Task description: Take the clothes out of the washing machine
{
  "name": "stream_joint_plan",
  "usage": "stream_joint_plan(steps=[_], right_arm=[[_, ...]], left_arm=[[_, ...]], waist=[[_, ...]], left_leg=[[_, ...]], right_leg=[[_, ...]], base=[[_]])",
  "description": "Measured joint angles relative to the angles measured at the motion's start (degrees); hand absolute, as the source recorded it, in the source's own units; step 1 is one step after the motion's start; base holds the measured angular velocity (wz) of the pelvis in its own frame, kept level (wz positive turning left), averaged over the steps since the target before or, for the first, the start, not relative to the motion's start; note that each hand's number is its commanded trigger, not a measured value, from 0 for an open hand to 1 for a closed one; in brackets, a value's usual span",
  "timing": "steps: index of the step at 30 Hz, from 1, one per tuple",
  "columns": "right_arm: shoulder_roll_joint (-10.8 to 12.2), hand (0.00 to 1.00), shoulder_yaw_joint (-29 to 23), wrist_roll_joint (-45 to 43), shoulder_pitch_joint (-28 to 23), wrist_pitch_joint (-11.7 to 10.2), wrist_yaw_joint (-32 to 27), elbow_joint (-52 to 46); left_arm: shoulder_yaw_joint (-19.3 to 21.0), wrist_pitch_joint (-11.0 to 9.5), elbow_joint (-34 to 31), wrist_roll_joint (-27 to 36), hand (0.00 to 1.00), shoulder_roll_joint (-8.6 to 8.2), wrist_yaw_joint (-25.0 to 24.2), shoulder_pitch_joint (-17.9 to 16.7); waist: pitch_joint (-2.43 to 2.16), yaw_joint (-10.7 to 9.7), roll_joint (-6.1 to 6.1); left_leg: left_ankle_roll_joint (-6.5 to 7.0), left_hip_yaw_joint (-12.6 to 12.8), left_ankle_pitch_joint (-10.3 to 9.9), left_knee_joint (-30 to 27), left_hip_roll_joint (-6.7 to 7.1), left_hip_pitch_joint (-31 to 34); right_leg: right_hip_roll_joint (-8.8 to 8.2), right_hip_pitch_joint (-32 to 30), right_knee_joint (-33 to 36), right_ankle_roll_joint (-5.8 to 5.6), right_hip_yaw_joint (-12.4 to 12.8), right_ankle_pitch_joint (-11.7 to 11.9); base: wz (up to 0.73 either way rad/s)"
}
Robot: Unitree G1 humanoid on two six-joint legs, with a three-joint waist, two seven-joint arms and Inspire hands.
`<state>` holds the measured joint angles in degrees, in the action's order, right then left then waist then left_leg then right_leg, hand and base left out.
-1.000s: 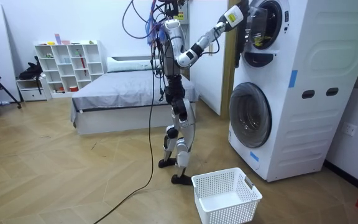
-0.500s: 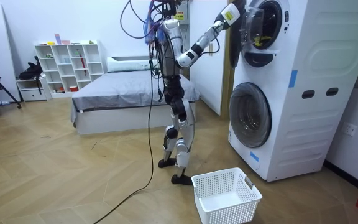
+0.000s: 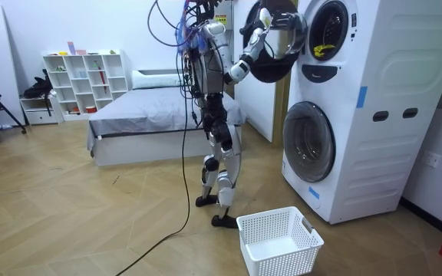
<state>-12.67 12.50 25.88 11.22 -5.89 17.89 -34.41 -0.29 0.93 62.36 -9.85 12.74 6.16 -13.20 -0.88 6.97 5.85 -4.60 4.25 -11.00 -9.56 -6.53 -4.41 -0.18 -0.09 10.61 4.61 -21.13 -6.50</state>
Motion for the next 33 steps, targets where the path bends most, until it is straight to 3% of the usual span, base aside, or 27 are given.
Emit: stream_joint_plan(steps=[9,14,18,25,29,33], right_arm=[[-0.88,0.00,7.13,0.09,0.02,3.60,8.28,2.07],[-0.78,0.00,7.17,0.07,0.03,4.63,10.52,2.60],[-0.76,0.00,7.14,0.07,0.03,4.67,10.60,3.85],[-0.91,0.00,6.97,-0.66,0.02,5.32,10.65,4.98],[-0.95,0.00,4.41,-0.66,0.02,5.34,10.58,4.72],[-0.96,0.00,1.61,-0.67,0.02,5.32,9.03,4.00]], left_arm=[[-0.01,-0.05,-0.74,0.10,0.00,-0.11,0.86,1.26],[0.01,-0.03,-0.43,0.11,0.00,-0.17,1.21,2.22],[0.02,-0.03,-0.43,0.12,0.00,-0.34,1.22,2.39],[0.07,-0.03,-0.44,0.11,0.00,-0.40,2.51,2.26],[0.20,-0.04,-0.31,0.12,0.00,-0.63,3.29,2.29],[0.95,-0.04,-0.16,0.12,0.00,-0.64,3.48,2.02]], waist=[[0.72,4.85,1.19],[0.98,6.40,1.42],[1.64,7.37,1.41],[1.71,7.25,1.30],[2.06,6.08,0.51],[1.57,4.25,-0.37]], left_leg=[[0.35,-2.06,-0.15,0.45,0.53,0.84],[0.48,-2.00,-0.22,0.36,0.74,0.68],[0.50,-1.93,-0.21,0.34,1.10,0.76],[0.64,-1.94,-0.29,0.35,1.41,0.89],[0.64,-1.90,-0.29,0.35,1.39,0.77],[0.65,-1.74,-0.30,0.43,1.37,0.39]], right_leg=[[-0.77,0.53,-0.31,-0.89,-2.75,-0.86],[-0.91,1.17,-0.97,-1.45,-3.17,-1.27],[-1.30,1.20,-1.00,-1.85,-3.25,-1.55],[-1.64,1.28,-1.00,-2.19,-3.65,-1.75],[-1.63,1.70,-1.10,-2.24,-4.03,-1.78],[-1.59,2.12,-1.09,-2.28,-4.12,-1.81]], base=[[0.16],[0.09],[0.00],[0.03],[0.06],[0.02]])
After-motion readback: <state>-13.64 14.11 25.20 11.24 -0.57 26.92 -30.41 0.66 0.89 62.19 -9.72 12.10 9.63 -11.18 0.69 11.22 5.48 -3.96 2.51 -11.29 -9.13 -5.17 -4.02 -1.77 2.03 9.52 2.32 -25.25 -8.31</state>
